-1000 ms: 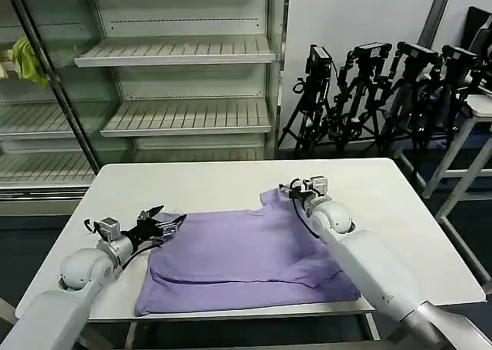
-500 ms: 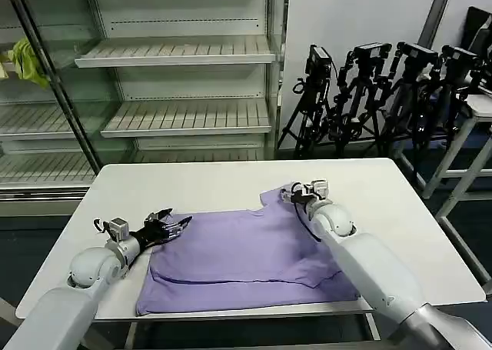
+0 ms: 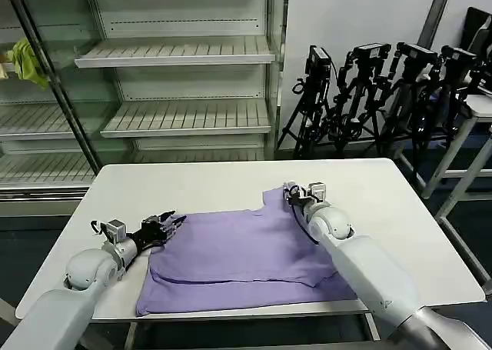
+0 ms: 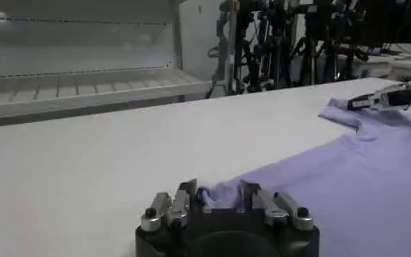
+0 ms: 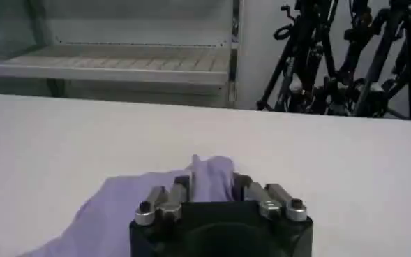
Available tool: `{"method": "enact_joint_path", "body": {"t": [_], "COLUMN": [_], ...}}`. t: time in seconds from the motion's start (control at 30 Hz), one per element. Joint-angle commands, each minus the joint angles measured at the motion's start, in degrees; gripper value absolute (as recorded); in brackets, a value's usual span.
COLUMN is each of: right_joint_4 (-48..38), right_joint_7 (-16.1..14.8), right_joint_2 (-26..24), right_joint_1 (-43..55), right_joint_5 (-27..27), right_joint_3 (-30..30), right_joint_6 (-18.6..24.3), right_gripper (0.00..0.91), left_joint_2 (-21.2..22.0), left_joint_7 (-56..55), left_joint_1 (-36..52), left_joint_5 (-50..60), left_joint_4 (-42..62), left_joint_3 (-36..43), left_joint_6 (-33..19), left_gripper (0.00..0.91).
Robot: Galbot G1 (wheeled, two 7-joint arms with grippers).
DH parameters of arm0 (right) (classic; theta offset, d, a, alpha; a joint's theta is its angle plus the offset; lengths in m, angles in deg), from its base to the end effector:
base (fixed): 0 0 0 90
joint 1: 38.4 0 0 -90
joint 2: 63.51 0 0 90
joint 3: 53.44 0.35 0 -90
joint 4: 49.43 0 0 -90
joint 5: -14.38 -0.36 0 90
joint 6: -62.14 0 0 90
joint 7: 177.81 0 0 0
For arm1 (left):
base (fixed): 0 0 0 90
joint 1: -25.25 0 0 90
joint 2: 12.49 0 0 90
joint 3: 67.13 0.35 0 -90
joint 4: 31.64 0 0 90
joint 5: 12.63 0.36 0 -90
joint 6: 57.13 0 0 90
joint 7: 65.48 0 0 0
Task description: Fold and organize the clothes.
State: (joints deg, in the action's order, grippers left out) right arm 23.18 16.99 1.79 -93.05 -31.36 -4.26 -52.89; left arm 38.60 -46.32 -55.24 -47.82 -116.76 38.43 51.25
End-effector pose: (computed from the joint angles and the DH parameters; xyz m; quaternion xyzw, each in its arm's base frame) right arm 0.5069 0.0128 -0.2652 0.1081 -0.9670 0.0288 0.2287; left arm 0.3997 0.1642 -0.2946 -0.2326 -0.9519 -0.0240 0.1981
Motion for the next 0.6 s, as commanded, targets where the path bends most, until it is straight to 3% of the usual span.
{"method": "enact_joint_path", "body": {"t": [0.03,0.1,0.27,0.6], "right_joint_4": [0.49,0.71,1.22,2.76], "right_joint_7": [0.04,0.05,0.04,0.01], "right_joint_2": [-0.1,-0.21,-0.4,-1.07], "right_joint_1": [-0.2,-0.41,-1.06,-1.74], "right_joint_5": [0.13,0.24,0.59,0.89], "right_joint_3": [-0.01,0.05,0.23,0.73], "right_joint_6": [0.03,0.07,0.21,0.48], "right_gripper": [0.0,0.0,0.0,0.0], "left_joint_2": [0.0,0.03,0.08,-0.01], "left_joint_7": [-0.1,-0.18,-0.41,-1.03], "left_joint_1": [-0.34,-0.48,-0.66,-0.76], "left_joint_5": [0.04,0.03,0.0,-0.4], "left_joint_4": [-0.32,-0.47,-0.79,-1.81], "left_joint_3": [-0.29,-0.42,-0.54,-1.2], "left_joint_6": [0.05,0.01,-0.11,-0.68], "left_gripper": [0.282,0.191,0.091,0.071]}}
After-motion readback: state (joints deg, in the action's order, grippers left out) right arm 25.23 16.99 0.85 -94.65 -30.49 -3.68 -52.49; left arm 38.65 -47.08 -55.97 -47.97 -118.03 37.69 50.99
